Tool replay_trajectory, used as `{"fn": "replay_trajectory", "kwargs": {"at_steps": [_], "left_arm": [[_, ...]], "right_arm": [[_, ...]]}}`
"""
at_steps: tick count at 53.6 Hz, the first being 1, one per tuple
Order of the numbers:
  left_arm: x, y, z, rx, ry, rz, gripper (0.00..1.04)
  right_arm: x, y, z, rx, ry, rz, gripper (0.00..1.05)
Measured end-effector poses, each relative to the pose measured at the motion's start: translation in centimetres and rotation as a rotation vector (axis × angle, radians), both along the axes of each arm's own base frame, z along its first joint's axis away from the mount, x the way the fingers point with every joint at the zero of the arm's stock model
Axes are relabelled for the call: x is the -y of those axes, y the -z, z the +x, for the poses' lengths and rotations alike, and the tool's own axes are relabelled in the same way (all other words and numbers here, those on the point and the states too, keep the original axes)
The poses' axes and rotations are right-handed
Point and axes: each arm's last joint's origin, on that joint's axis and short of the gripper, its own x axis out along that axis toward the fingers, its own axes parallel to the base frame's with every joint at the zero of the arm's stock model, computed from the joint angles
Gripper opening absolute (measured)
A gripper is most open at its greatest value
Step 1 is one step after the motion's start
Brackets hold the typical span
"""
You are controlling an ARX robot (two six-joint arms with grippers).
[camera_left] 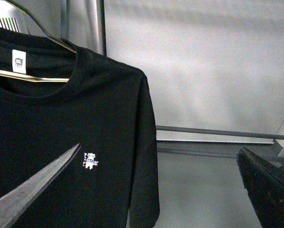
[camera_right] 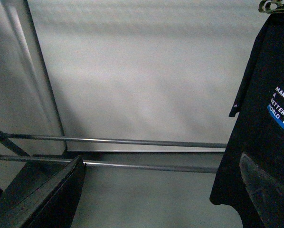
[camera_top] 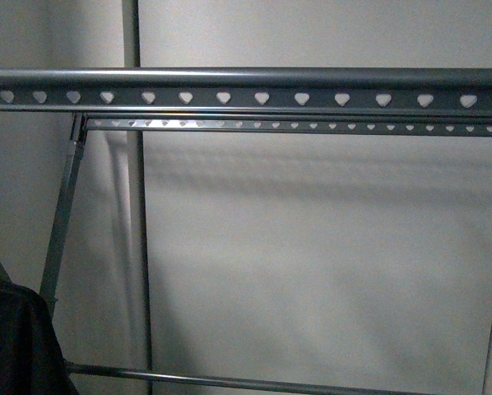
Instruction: Hang clothes on hanger
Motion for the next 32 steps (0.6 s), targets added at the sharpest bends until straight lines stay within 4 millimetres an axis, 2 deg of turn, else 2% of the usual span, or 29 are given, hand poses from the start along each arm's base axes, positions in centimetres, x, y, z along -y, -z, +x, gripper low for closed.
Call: {"fn": "replay_trajectory", "kwargs": {"at_steps": [13,18,22,27,32], "left_arm": [[0.0,0.0,0.0,0.0,0.0,0.0,0.98],[0.1,0.0,0.5,-0.047,0.112,-0.062,0.98],[0.4,-0.7,1.6,-0.107,0.029,-0.159,0.98],[0.8,-2.7,3.9,-0.15,-0.128,-0.288,0.98],[1.2,-4.8,7.2,-0.131,-0.3,-0.413,0.98]], "right_arm": [[0.0,0.0,0.0,0.0,0.0,0.0,0.97],[0.0,0.0,0.0,0.0,-0.001,0.0,0.97],[0.0,0.0,0.0,0.0,-0.002,0.0,0.97],[0.0,0.0,0.0,0.0,0.0,0.0,0.97],[0.0,0.0,0.0,0.0,0.0,0.0,0.97]]}}
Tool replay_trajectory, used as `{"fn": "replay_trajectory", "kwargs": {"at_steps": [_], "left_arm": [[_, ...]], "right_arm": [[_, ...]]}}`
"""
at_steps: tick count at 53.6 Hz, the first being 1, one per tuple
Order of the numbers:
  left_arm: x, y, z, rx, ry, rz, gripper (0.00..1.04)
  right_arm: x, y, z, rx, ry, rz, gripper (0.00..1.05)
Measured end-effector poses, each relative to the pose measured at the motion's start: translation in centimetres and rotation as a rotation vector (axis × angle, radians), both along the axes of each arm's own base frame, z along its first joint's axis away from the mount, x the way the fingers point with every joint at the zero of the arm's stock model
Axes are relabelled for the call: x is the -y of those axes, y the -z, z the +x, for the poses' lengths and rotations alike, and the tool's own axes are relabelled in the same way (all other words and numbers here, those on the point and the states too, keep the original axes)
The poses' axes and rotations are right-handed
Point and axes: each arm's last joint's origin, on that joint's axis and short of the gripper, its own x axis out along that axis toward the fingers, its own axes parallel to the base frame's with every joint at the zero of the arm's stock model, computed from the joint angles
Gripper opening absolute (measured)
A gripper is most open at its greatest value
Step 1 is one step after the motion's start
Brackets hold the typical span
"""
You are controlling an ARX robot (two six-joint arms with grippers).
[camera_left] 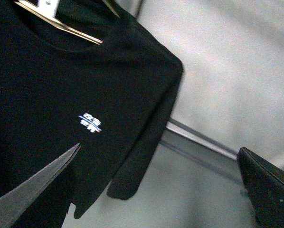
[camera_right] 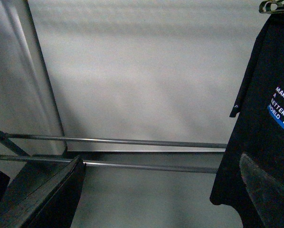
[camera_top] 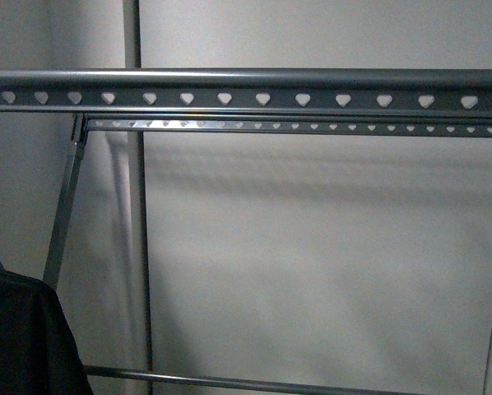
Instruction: Hang clothes on hanger
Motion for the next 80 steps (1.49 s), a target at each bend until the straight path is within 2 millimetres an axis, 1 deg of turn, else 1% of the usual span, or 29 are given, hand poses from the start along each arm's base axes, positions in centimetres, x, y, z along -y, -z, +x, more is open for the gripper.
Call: {"fn": "replay_trajectory", "kwargs": {"at_steps": [1,3,7,9,16,20,26,34,36,38,39,41,44,45,52,57,59,60,69,75,80], "left_arm": [[0.0,-0.2,0.4,0.003,-0.018,-0.01,0.98],[0.4,-1.0,2.9,-0.014,-0.096,-0.071,0.98],[1.0,-1.2,6.9,-0.069,-0.181,-0.119,0.98],[1.2,-1.1,8.6,-0.081,-0.21,-0.126,0.98],[1.3,-1.1,12.5,-0.086,-0.296,-0.129,0.98],[1.1,-1.2,13.9,-0.084,-0.327,-0.129,0.98],[1.0,-0.9,15.2,-0.093,-0.343,-0.122,0.98],[1.2,0.3,17.1,-0.123,-0.353,-0.097,0.98],[1.2,0.5,17.4,-0.135,-0.363,-0.085,0.94],[1.2,0.7,17.7,-0.144,-0.366,-0.076,0.85],[1.2,0.8,17.8,-0.148,-0.366,-0.072,0.81],[1.2,0.9,17.9,-0.155,-0.366,-0.062,0.71],[1.1,0.9,17.9,-0.159,-0.367,-0.055,0.6],[1.0,0.9,18.0,-0.159,-0.368,-0.054,0.58],[0.5,1.1,17.8,-0.18,-0.363,-0.052,0.26],[0.3,1.3,17.2,-0.193,-0.341,-0.062,0.1],[0.2,1.3,16.9,-0.198,-0.329,-0.065,0.06],[0.2,1.3,16.7,-0.2,-0.315,-0.067,0.04],[0.5,0.7,14.6,-0.224,-0.155,-0.031,0.04],[0.7,0.1,12.3,-0.248,0.014,0.008,0.04],[0.4,-0.6,10.3,-0.256,0.192,0.043,0.04]], "right_arm": [[0.0,0.0,0.0,0.0,0.0,0.0,0.97],[0.0,0.0,0.0,0.0,0.0,0.0,0.97],[0.0,0.0,0.0,0.0,0.0,0.0,0.97],[0.0,0.0,0.0,0.0,0.0,0.0,0.97],[0.0,0.0,0.0,0.0,0.0,0.0,0.97],[0.0,0.0,0.0,0.0,0.0,0.0,0.97],[0.0,0.0,0.0,0.0,0.0,0.0,0.97],[0.0,0.0,0.0,0.0,0.0,0.0,0.97],[0.0,0.0,0.0,0.0,0.0,0.0,0.97],[0.0,0.0,0.0,0.0,0.0,0.0,0.97],[0.0,0.0,0.0,0.0,0.0,0.0,0.97],[0.0,0.0,0.0,0.0,0.0,0.0,0.97],[0.0,0.0,0.0,0.0,0.0,0.0,0.97],[0.0,0.0,0.0,0.0,0.0,0.0,0.97],[0.0,0.0,0.0,0.0,0.0,0.0,0.97],[0.0,0.0,0.0,0.0,0.0,0.0,0.97],[0.0,0.0,0.0,0.0,0.0,0.0,0.97],[0.0,0.0,0.0,0.0,0.0,0.0,0.97],[0.0,0.0,0.0,0.0,0.0,0.0,0.97],[0.0,0.0,0.0,0.0,0.0,0.0,0.97],[0.0,0.0,0.0,0.0,0.0,0.0,0.97]]}}
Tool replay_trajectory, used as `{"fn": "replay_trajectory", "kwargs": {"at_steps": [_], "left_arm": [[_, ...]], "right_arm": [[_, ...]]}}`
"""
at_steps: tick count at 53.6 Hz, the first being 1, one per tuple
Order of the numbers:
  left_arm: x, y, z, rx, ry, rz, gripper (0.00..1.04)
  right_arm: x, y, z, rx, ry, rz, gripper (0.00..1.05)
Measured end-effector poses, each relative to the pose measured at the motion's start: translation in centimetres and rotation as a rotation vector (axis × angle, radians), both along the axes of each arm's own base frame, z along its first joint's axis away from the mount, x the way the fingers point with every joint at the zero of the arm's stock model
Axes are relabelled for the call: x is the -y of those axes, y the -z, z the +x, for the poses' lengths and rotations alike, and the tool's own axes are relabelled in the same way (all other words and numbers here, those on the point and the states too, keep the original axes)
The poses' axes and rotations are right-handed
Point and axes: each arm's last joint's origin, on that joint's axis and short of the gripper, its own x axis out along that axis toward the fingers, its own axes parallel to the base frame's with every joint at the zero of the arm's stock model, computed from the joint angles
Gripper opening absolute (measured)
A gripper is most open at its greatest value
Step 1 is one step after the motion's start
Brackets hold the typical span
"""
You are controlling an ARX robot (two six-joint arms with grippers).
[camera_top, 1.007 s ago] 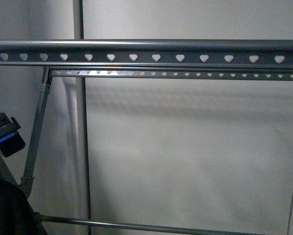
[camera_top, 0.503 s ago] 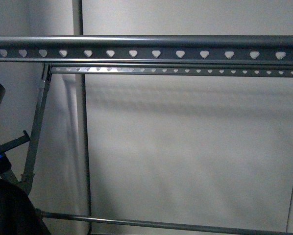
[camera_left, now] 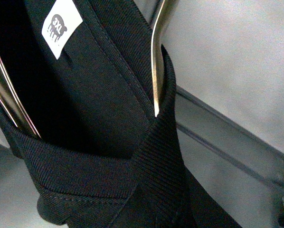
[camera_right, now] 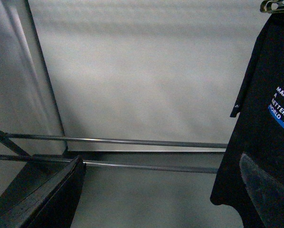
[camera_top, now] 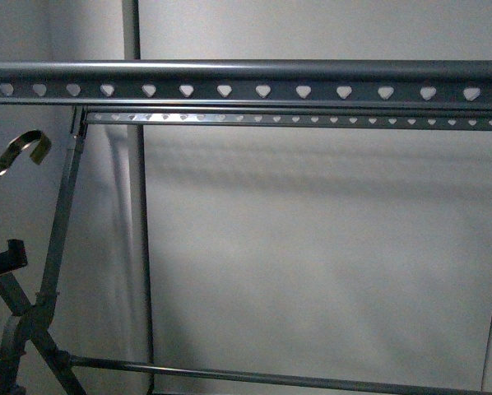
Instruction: Hang clothes on hanger
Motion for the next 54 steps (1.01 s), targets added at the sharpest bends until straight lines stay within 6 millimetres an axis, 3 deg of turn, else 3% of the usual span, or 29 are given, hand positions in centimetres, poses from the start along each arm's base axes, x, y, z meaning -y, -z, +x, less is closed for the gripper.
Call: {"fn": "replay_trajectory", "kwargs": {"at_steps": [12,19,29,37,45,54], "left_arm": [[-0.6,-2.1,-4.1,-0.003,0.486,0.105,0.04],[-1.2,-3.9,-4.6,0.076,0.755,0.169,0.04],[-2.2,-7.0,-2.8,0.165,1.157,0.285,0.04],[-1.9,-8.0,-0.2,0.155,1.394,0.434,0.04],[0.1,-8.9,2.9,0.236,1.526,0.546,0.04],[3.9,-10.4,5.6,0.443,1.553,0.758,0.04]], "right_arm": [[0.0,0.0,0.0,0.0,0.0,0.0,0.97],[0.0,0.0,0.0,0.0,0.0,0.0,0.97],[0.0,0.0,0.0,0.0,0.0,0.0,0.97],[0.0,0.0,0.0,0.0,0.0,0.0,0.97],[0.0,0.0,0.0,0.0,0.0,0.0,0.97],[0.0,0.0,0.0,0.0,0.0,0.0,0.97]]}}
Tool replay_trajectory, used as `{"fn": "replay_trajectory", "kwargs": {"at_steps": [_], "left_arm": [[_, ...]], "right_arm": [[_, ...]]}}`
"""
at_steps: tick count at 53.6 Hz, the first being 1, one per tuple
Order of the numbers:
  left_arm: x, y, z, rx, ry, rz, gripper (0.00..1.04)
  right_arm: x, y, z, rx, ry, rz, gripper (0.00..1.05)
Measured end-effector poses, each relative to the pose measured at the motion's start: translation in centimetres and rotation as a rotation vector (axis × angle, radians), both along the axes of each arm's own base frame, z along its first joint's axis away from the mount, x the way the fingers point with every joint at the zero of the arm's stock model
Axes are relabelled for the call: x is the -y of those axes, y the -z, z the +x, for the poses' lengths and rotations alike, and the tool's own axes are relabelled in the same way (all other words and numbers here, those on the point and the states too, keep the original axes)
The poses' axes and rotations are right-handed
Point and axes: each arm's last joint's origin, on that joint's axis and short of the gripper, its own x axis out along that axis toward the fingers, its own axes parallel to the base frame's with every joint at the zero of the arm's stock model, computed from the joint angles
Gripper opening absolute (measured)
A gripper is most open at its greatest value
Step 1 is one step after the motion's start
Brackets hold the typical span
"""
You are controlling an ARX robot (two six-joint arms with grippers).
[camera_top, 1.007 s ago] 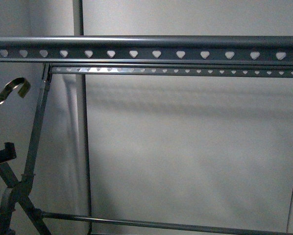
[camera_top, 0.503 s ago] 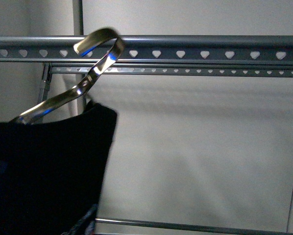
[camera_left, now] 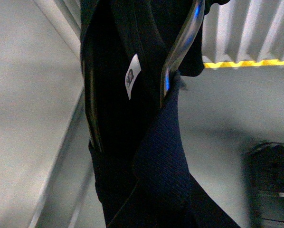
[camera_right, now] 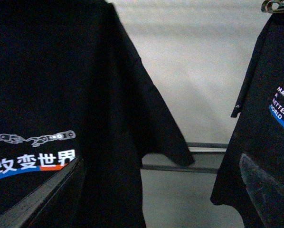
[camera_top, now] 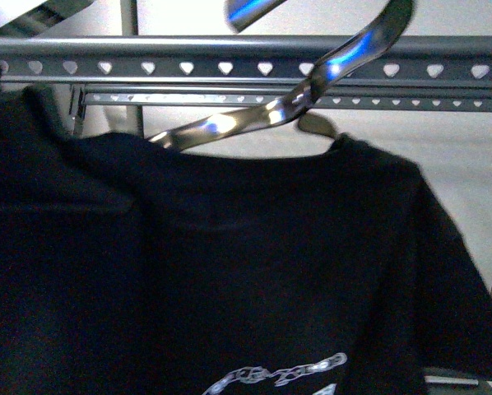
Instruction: Hang clothes on hanger
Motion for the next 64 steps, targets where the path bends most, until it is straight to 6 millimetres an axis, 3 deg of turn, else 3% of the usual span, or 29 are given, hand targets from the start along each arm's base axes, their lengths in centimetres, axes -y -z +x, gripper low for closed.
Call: {"fn": "replay_trajectory", "kwargs": {"at_steps": [8,26,32,38,45,50,55,64], "left_arm": [[1.8,-0.5,1.0,0.145,0.016,0.004,0.04],[1.7,-0.5,1.1,0.146,0.01,0.004,0.04],[1.5,-0.5,1.2,0.146,0.003,0.006,0.04],[1.8,-0.5,1.1,0.144,0.011,0.005,0.04],[1.4,-0.5,1.2,0.143,-0.003,0.007,0.04],[1.5,-0.4,1.2,0.142,-0.005,0.009,0.04],[1.6,-0.4,1.2,0.139,-0.003,0.008,0.04],[1.5,-0.4,1.2,0.138,-0.004,0.007,0.04]], "right_arm": [[0.0,0.0,0.0,0.0,0.0,0.0,0.97],[0.0,0.0,0.0,0.0,0.0,0.0,0.97],[0.7,-1.3,0.8,-0.029,-0.263,-0.125,0.97],[3.5,-8.2,4.5,0.067,-0.549,-0.483,0.97],[3.8,-12.0,9.4,0.015,-0.709,-0.831,0.97],[2.5,-14.4,13.1,0.024,-0.776,-1.057,0.97],[-0.2,-16.6,16.0,0.093,-0.795,-1.212,0.97],[-2.8,-17.9,19.2,0.092,-0.814,-1.241,0.97]]}}
